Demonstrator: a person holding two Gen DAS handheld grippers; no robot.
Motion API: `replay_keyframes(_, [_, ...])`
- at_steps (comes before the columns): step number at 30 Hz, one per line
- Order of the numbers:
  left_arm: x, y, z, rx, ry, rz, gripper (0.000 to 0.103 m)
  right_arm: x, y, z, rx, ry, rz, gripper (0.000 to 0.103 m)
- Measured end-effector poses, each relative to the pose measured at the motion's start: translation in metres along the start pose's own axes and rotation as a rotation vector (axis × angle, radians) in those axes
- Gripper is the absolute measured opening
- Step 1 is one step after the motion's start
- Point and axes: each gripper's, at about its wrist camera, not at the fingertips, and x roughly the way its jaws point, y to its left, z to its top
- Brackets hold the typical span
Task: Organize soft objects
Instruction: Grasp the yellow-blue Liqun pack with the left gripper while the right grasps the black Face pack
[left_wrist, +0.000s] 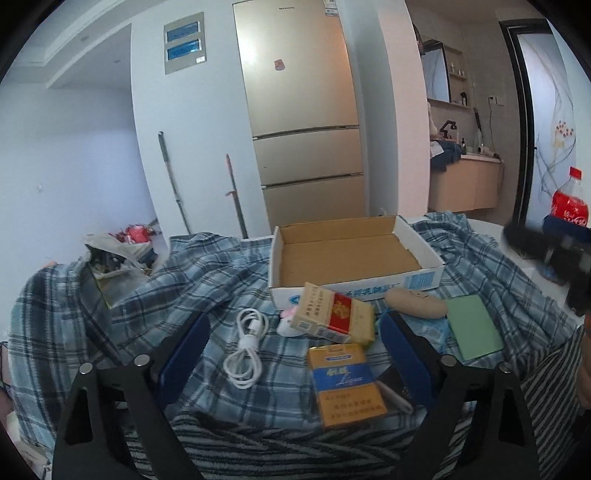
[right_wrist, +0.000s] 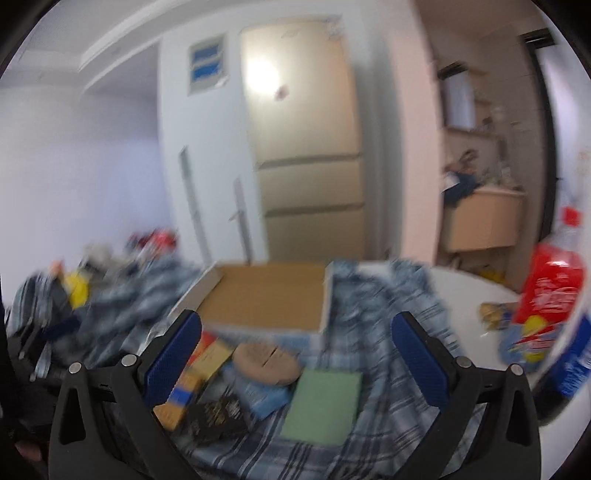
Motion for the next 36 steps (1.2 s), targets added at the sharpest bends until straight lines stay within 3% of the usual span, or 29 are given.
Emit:
replay_keyframes(3, [-0.008,0.007,0.002,0.016,-0.019,0.006,0.094,0.013,0.011,-0.006,-0.032,0.086,0.084,0.103])
replay_keyframes(10, [-0.011,0.019,-0.007,0.005,0.014,-0.017,0.094,0.054,0.037,-0.033,-0.156,0.283,0.148,0.102])
replay_keyframes(13, [-0.01,0.024,-0.01,0.002,-0.002,0.015,0.094,0.069,0.051,-0.044,-0.224,0.374,0.208,0.101])
replay_keyframes(21, [0.0,0.028,-0.017,-0.026,0.034,-0.047,0.094,0.09,0.061,-0.059,-0.266,0.482,0.223,0.088])
replay_keyframes(29, [0.009,0.03,-0.021,-0.05,0.074,-0.084,0.094,0.098,0.065,-0.064,-0.29,0.536,0.226,0.076])
replay_keyframes(32, [0.013,0.029,-0.023,-0.045,0.104,-0.094,0.085,0.099,0.068,-0.065,-0.298,0.545,0.235,0.064])
replay_keyframes(36, [0.015,0.028,-0.023,-0.039,0.12,-0.108,0.081,0.097,0.066,-0.064,-0.294,0.541,0.243,0.062])
